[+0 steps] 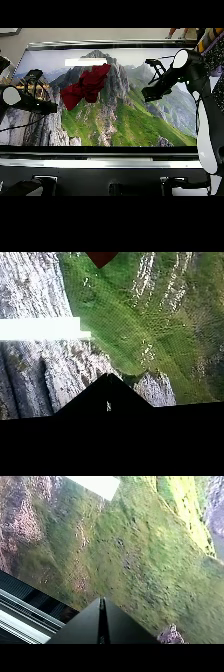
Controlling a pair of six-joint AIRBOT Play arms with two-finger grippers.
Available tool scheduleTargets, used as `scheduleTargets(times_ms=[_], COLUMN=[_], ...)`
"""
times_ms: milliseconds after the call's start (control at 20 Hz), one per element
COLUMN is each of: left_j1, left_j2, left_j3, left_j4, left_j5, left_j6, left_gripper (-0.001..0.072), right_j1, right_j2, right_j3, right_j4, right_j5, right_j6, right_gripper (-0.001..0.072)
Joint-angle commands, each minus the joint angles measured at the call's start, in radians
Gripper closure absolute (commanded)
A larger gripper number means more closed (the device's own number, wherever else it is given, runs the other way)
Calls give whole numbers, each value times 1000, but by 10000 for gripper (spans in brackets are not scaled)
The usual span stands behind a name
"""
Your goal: Fold the clothes and pants, and hang the long-sleeved shirts on hangers.
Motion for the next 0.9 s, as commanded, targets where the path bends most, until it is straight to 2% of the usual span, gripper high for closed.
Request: scheduleTargets(times_ms=[0,800,850], left_j1=[1,1,1], left_j2=[-1,-1,-1], left_j3=[0,-1,-1], left_j4=[0,0,0], left_j5=[0,0,4], left_j6=[0,0,0], left_gripper=[690,684,510], right_j1=[1,1,1], right_j2=[0,0,0], right_j3=[0,0,0], right_j4=[0,0,0], right_j5=[0,-2,-2], right_j6=[0,0,0], right_gripper=[683,683,683])
